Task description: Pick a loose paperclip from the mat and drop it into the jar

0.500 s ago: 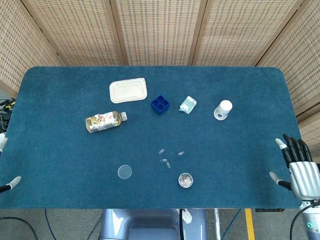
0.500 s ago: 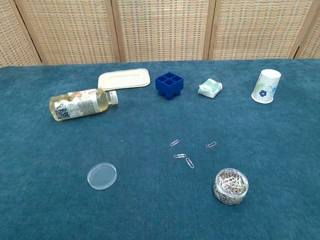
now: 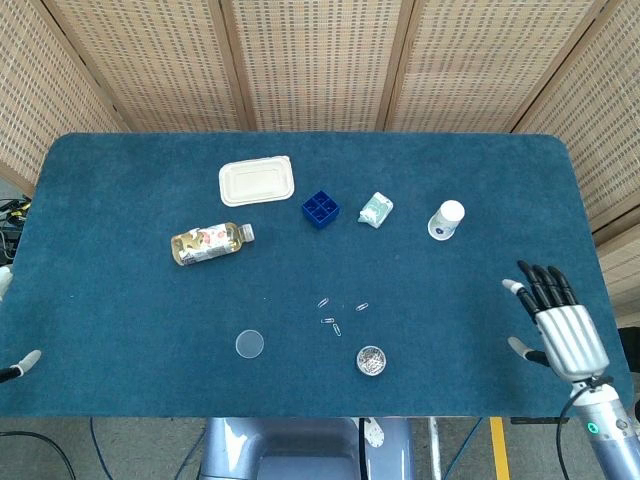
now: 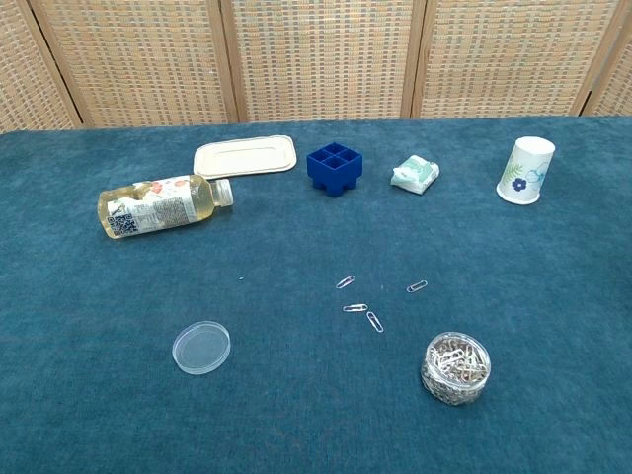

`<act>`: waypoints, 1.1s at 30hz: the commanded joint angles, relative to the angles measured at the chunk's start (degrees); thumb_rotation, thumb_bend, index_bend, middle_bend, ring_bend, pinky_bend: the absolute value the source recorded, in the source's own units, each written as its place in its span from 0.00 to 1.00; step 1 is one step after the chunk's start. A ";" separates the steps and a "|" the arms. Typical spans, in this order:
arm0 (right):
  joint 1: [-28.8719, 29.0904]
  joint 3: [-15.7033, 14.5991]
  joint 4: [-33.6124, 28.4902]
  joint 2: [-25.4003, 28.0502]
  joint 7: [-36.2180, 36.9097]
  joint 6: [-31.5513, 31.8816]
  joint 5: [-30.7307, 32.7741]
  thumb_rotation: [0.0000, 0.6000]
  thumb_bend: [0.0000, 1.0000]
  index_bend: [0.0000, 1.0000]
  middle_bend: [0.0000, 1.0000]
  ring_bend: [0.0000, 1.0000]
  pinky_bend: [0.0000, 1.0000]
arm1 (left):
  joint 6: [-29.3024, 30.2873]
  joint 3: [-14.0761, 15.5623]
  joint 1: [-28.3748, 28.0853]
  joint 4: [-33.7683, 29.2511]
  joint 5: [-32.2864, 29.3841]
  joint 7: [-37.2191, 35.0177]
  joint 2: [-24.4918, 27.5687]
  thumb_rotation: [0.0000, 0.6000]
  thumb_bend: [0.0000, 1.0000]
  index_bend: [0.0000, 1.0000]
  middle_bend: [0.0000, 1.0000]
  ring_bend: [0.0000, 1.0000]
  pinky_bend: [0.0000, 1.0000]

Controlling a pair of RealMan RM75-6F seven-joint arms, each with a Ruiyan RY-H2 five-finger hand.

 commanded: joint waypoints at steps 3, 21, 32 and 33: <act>10.77 3.90 -5.22 0.41 -5.03 -16.31 3.29 1.00 0.13 0.37 0.00 0.00 0.00 | -0.83 -0.37 -0.36 0.05 -1.05 0.12 -0.11 1.00 0.00 0.00 0.00 0.00 0.00; 29.42 9.99 4.52 -18.38 -20.69 -37.80 26.75 1.00 0.32 0.45 0.00 0.00 0.00 | -3.84 -1.76 -1.84 1.38 -5.05 0.33 -0.83 1.00 0.00 0.00 0.00 0.00 0.00; 32.69 7.42 10.73 -26.43 -23.89 -38.65 31.42 1.00 0.32 0.48 0.00 0.00 0.00 | -5.19 -1.83 -2.49 1.48 -6.04 1.37 -1.22 1.00 0.00 0.00 0.00 0.00 0.00; 32.67 7.07 10.97 -26.79 -23.86 -38.54 31.31 1.00 0.32 0.48 0.00 0.00 0.00 | -5.24 -1.84 -2.52 1.51 -6.10 1.43 -1.25 1.00 0.00 0.00 0.00 0.00 0.00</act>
